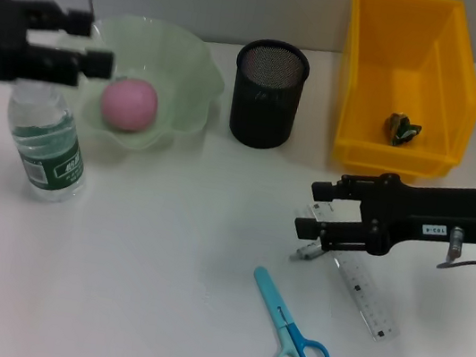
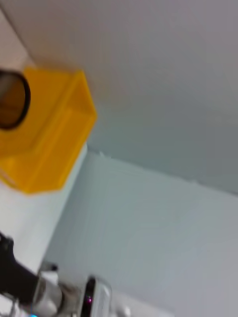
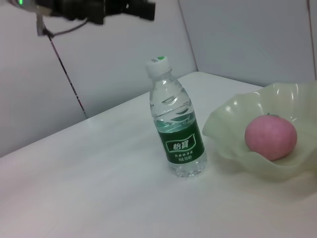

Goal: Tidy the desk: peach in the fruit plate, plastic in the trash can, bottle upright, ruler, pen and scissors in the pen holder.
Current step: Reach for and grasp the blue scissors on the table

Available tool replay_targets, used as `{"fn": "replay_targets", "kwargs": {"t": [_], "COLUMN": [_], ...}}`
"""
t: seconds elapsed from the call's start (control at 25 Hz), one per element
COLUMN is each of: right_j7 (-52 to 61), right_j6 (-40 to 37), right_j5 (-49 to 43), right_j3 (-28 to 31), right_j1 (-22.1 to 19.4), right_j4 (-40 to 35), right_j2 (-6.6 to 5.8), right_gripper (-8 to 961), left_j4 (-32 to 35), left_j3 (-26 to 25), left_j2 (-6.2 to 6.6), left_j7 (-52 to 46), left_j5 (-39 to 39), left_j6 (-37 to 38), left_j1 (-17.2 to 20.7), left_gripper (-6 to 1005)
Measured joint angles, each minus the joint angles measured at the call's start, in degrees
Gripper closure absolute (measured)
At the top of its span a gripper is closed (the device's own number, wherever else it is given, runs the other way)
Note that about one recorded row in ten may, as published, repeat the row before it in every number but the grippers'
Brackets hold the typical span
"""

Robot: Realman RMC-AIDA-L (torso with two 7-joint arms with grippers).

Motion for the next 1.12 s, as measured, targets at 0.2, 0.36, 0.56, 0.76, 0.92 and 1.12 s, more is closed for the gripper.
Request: {"fn": "replay_targets", "kwargs": {"t": [0.2,0.36,0.56,0.76,0.92,1.12], "right_j7": [0.1,0.2,0.9,2.7,6.5,22.0], "right_j6": [0.0,0.1,-0.2,-0.3,0.0,-0.1], "right_j5": [0.0,0.1,0.5,0.4,0.1,-3.1], "right_j3": [0.2,0.2,0.2,-0.2,-0.6,-5.7], "right_j1": [0.2,0.2,0.2,0.3,0.7,1.4], "right_j4": [-0.2,-0.2,0.0,-0.2,-1.0,-8.1], "right_j2": [-0.01,-0.1,-0.49,-0.67,-0.69,-0.28], "right_gripper": [232,232,233,233,234,233], "left_j4": [-1.4,-10.1,-13.8,-15.4,-16.4,-20.2], "left_j3": [0.0,2.1,2.2,2.4,2.9,3.5], "left_j2": [-0.57,-4.21,-4.64,-5.85,-6.26,-6.48], "left_j7": [0.7,10.7,15.1,21.2,24.7,32.1], "left_j5": [-0.1,0.1,0.1,0.6,1.3,2.0], "left_j6": [0.4,2.0,2.1,0.6,-1.4,-5.5], "left_j1": [0.0,1.1,1.8,4.1,5.1,6.8], "left_gripper": [148,147,149,152,152,152]}}
